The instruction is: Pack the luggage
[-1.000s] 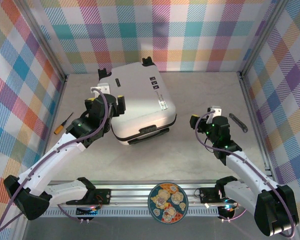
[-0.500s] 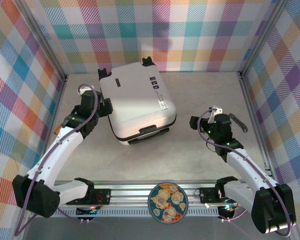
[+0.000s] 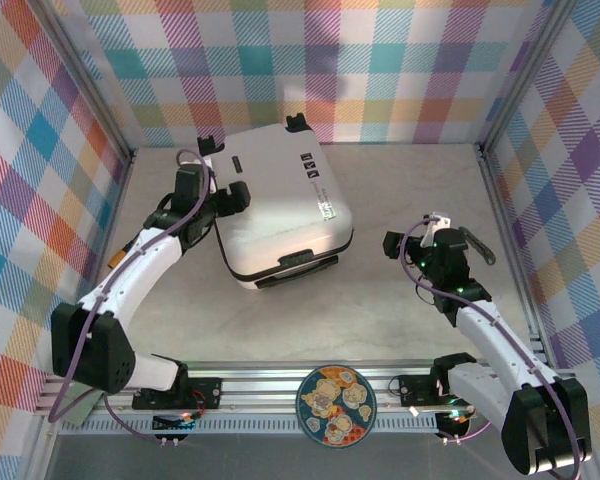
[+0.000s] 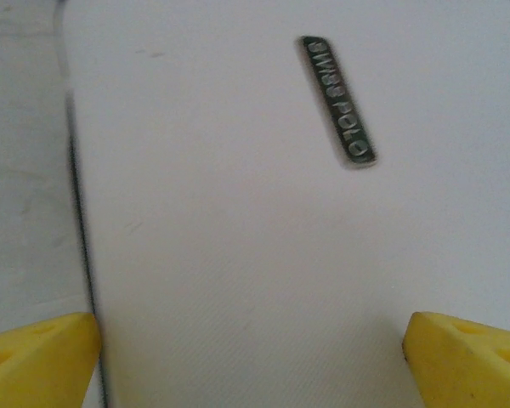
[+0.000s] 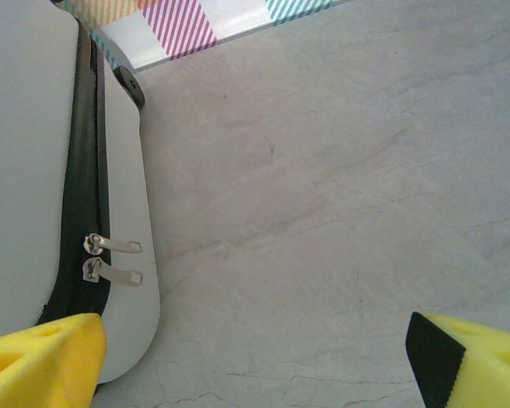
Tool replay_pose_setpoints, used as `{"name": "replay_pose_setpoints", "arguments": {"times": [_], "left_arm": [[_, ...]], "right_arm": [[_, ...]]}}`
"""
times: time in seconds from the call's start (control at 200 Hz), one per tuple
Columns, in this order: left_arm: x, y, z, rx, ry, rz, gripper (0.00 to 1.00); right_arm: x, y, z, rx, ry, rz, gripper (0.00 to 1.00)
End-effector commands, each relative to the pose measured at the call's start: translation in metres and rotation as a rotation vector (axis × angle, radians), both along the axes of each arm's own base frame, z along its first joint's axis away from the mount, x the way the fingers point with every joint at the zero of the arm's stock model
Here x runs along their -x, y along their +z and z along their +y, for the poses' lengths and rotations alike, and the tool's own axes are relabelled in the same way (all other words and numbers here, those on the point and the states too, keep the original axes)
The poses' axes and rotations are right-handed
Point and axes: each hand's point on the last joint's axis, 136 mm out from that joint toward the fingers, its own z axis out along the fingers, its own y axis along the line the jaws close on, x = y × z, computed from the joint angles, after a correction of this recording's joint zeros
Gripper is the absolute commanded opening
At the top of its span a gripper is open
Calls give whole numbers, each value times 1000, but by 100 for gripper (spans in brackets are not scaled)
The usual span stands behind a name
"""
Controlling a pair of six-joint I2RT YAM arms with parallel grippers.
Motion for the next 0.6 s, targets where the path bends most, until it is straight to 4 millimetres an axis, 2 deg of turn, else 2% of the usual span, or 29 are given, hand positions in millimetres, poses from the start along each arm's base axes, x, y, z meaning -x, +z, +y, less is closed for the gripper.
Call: {"name": "replay_pose_setpoints", "arguments": {"times": [0.0, 0.28, 0.425, 0.595], "left_arm": [[-12, -14, -19, 45, -78, 35, 91], [-55, -13, -47, 130, -134, 12, 87], [-79, -22, -60, 162, -149, 23, 87], [-92, -33, -78, 162, -176, 35, 86]], "right_arm": [[-1, 9, 0, -24, 2, -14, 92], [-6, 8, -1, -43, -3, -7, 91], [-9, 8, -3, -52, -8, -4, 91], [-13, 8, -6, -58, -17, 3, 92]]}}
